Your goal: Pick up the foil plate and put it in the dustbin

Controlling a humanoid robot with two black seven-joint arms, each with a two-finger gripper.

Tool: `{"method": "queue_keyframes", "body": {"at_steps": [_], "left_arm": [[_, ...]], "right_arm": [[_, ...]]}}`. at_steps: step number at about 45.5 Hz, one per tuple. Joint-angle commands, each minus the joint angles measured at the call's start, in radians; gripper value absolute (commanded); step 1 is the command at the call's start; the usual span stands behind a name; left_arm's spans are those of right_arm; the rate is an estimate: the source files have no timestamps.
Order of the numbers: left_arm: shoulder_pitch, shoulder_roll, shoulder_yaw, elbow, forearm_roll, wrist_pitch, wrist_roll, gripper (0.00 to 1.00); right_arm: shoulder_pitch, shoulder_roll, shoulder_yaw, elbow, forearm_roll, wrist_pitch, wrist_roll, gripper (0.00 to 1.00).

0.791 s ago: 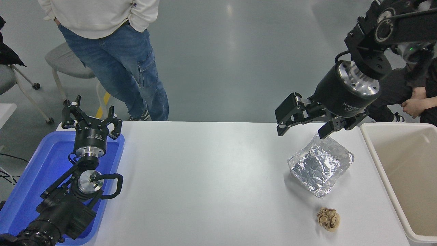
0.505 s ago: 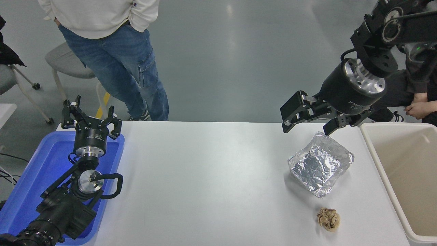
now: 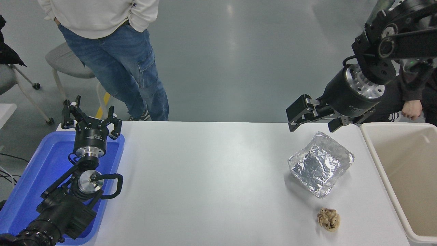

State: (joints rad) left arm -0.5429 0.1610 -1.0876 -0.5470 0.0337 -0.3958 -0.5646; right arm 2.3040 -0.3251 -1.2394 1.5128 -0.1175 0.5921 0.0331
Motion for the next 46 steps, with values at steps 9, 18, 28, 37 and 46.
{"method": "queue_keyframes", "body": {"at_steps": [9,18,28,37,46], "left_arm": [[0.000,0.000,0.000,0.001,0.000,0.000,0.000,0.99],[-0.002,0.000,0.000,-0.001,0.000,0.000,0.002,0.99],[-0.002,0.000,0.000,-0.001,0.000,0.000,0.000,0.99],[-0.002,0.000,0.000,-0.001,0.000,0.000,0.000,0.99],[0.000,-0.001,0.000,-0.001,0.000,0.000,0.000,0.99]], "right_arm": [[-0.331,-0.233,-0.022,-0.187,-0.079,-0.158,0.002,1.00],[-0.587,-0.296,0.078,-0.305,-0.145,-0.271,-0.010,1.00],[-0.810,-0.289,0.196,-0.408,-0.145,-0.343,-0.038,1.00],[-0.971,-0.276,0.337,-0.509,-0.139,-0.379,-0.074,1.00],[-1.107,-0.197,0.485,-0.638,-0.126,-0.403,-0.097,1.00]]}}
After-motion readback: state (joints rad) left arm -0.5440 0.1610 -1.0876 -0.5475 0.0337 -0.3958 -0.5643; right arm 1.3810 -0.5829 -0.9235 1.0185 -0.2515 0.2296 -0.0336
